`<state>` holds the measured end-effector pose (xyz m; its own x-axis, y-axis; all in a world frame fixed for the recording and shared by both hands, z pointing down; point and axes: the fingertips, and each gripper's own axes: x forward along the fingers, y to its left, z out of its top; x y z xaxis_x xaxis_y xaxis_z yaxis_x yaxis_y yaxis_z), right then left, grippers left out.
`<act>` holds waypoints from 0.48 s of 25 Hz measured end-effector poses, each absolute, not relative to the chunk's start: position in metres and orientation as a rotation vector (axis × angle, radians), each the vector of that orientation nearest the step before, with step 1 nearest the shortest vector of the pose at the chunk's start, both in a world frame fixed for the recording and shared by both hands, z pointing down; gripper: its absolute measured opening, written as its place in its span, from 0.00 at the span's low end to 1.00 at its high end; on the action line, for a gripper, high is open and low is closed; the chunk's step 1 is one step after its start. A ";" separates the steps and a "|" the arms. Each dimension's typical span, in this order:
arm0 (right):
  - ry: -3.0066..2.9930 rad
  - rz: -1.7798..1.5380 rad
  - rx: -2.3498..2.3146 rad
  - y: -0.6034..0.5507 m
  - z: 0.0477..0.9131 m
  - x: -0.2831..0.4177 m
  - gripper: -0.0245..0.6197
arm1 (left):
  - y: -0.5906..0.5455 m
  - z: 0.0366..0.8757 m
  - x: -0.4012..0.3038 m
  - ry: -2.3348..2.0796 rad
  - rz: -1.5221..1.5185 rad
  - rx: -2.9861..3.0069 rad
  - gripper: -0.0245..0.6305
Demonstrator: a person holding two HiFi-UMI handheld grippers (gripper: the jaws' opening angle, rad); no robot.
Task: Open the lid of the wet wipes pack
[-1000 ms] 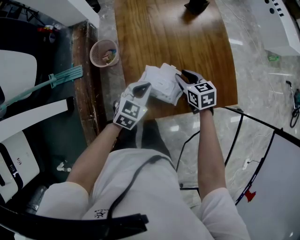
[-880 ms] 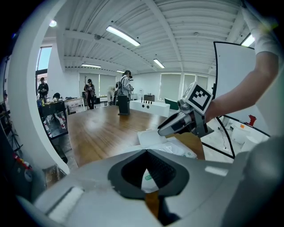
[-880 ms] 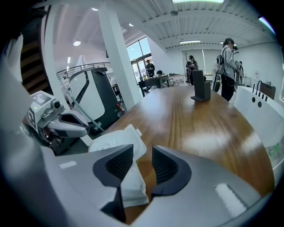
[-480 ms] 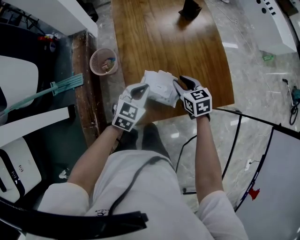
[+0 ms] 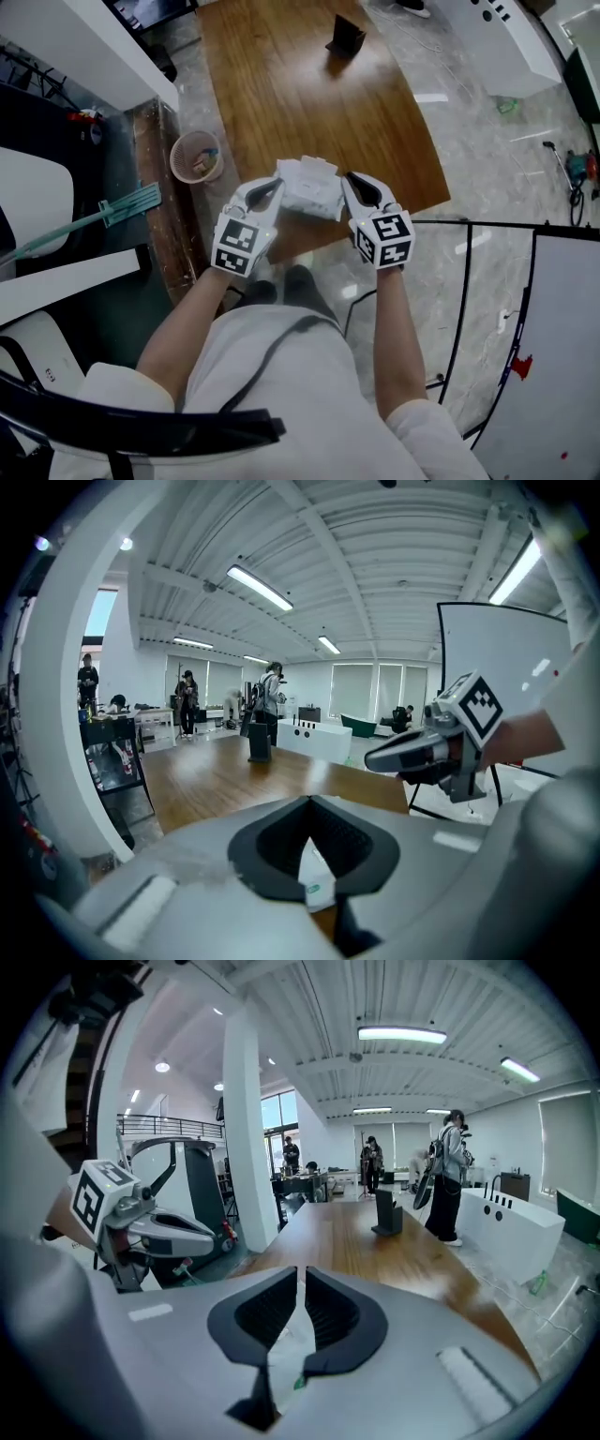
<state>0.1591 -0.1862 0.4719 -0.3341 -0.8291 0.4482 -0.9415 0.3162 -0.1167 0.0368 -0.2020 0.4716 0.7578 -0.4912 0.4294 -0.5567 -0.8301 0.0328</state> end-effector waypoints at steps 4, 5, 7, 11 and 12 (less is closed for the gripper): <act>-2.295 0.471 1.673 -0.162 0.445 0.150 0.09 | -0.198 0.442 0.038 -0.814 0.538 2.844 0.05; -2.303 0.462 1.700 -0.157 0.437 0.148 0.09 | -0.197 0.434 0.039 -0.811 0.521 2.857 0.05; -2.324 0.448 1.759 -0.146 0.421 0.146 0.09 | -0.196 0.419 0.038 -0.807 0.492 2.874 0.05; -2.347 0.422 1.860 -0.126 0.395 0.144 0.08 | -0.189 0.400 0.036 -0.789 0.449 2.900 0.05; -2.344 0.413 1.876 -0.121 0.391 0.142 0.08 | -0.187 0.397 0.035 -0.783 0.440 2.902 0.05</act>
